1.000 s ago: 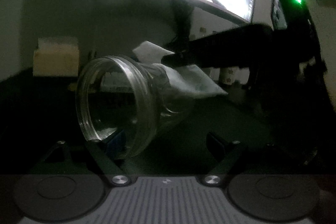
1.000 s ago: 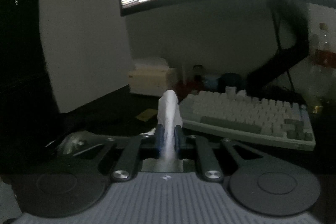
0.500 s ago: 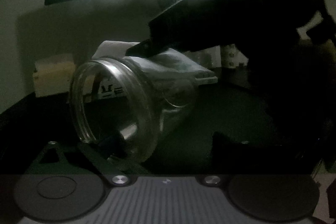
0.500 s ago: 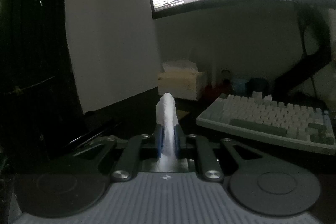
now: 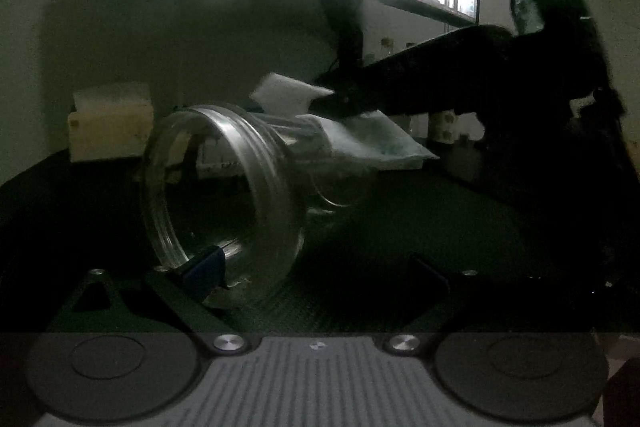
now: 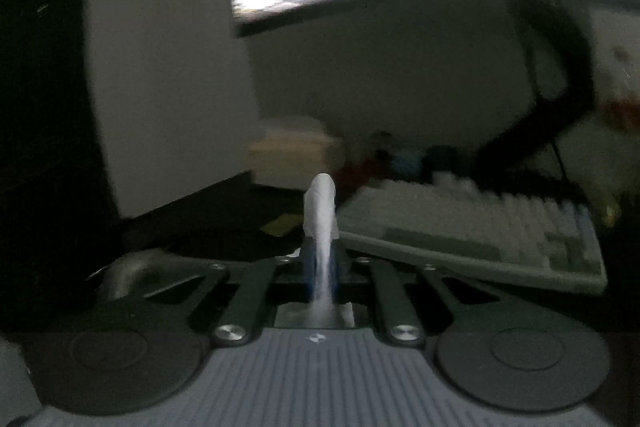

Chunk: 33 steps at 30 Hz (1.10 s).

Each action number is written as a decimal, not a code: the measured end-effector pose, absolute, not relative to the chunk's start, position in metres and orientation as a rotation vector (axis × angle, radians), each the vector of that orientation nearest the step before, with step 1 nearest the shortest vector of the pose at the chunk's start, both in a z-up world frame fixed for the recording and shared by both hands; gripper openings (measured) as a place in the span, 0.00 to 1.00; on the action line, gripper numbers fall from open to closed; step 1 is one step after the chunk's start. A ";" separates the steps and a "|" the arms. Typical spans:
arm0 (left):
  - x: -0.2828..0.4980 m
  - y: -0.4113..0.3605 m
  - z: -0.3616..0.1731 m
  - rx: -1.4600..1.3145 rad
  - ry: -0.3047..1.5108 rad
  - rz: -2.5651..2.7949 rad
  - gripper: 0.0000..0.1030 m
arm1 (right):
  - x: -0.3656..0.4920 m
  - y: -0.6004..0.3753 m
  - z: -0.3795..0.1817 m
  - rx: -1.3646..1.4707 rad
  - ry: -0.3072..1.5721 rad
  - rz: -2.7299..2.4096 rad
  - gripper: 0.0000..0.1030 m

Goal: Clean container
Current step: 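Wipe the tissue toward the jar's base with the right gripper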

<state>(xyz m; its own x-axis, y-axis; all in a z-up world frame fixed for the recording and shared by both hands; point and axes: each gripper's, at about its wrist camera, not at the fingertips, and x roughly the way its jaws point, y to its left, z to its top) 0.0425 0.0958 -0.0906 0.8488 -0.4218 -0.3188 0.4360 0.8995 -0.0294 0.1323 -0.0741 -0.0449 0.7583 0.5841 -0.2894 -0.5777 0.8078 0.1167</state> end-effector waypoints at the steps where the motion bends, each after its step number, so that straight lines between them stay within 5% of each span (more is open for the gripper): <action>1: 0.046 0.098 -0.092 0.054 0.322 -0.453 0.97 | 0.124 -0.069 -0.044 0.003 0.307 0.672 0.11; 33: 0.054 0.100 -0.099 0.069 0.281 -0.510 0.99 | 0.102 -0.075 -0.047 0.007 0.264 0.625 0.14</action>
<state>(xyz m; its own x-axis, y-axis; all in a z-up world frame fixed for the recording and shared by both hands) 0.0539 0.1002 -0.0991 0.8352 -0.4718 -0.2825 0.4905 0.8714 -0.0050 0.1017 -0.0755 -0.0473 0.7783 0.5792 -0.2424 -0.5774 0.8119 0.0859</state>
